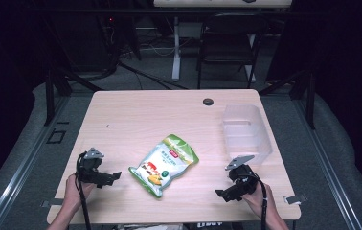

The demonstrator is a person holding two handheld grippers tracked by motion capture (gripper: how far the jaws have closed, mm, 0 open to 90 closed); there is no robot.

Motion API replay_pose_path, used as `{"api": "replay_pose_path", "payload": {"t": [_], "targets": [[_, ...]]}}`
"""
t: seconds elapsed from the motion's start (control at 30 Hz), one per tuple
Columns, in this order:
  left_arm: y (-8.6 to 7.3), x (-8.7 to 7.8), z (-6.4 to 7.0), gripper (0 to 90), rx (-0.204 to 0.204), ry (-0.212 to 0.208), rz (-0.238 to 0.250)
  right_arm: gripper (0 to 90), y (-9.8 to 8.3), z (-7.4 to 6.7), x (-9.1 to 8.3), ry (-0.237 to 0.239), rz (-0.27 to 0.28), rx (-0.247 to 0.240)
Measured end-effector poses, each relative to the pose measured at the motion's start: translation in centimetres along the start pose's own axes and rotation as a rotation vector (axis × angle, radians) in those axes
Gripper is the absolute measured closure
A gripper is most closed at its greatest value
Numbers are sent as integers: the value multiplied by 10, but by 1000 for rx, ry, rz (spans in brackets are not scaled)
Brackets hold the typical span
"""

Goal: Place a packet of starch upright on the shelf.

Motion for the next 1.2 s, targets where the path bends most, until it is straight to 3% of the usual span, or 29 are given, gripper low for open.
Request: {"api": "replay_pose_path", "payload": {"t": [0.27, 0.33, 0.57, 0.7, 0.83, 1.07, 1.13, 1.2], "targets": [[-1, 6, -3, 2, -10, -14, -1, 70, 6, -2, -5, 0, 26, 19], [-2, 8, -3, 2, -29, -27, -3, 77, 7, -3, -5, -9, 24, 18], [0, 0, -1, 1, -9, -30, 12, 61, 16, -12, 6, 31, 21, 8], [-2, -2, -1, 2, -5, -11, 15, 58, 29, -15, 12, 61, 48, 39], [-2, -6, 1, 2, 12, -4, 2, 51, 41, -18, 17, 79, 43, 9], [-4, -3, -2, 2, 1, 6, -3, 54, 52, -18, 24, 77, 27, -12], [-4, -3, -3, 2, 3, 5, -5, 63, 56, -18, 26, 63, 34, -23], [-4, -3, -2, 2, 6, -2, -6, 64, 62, -17, 27, 83, 51, -14]]}}
Point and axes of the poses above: each handheld gripper's, and its own axes: x roughly forward along the jaws, y roughly out of its top, z roughly to its right, the point moved 3 cm from there along x, roughly forward along the jaws, and after that the axes turned 11 degrees about z, right-handed, at the moved point
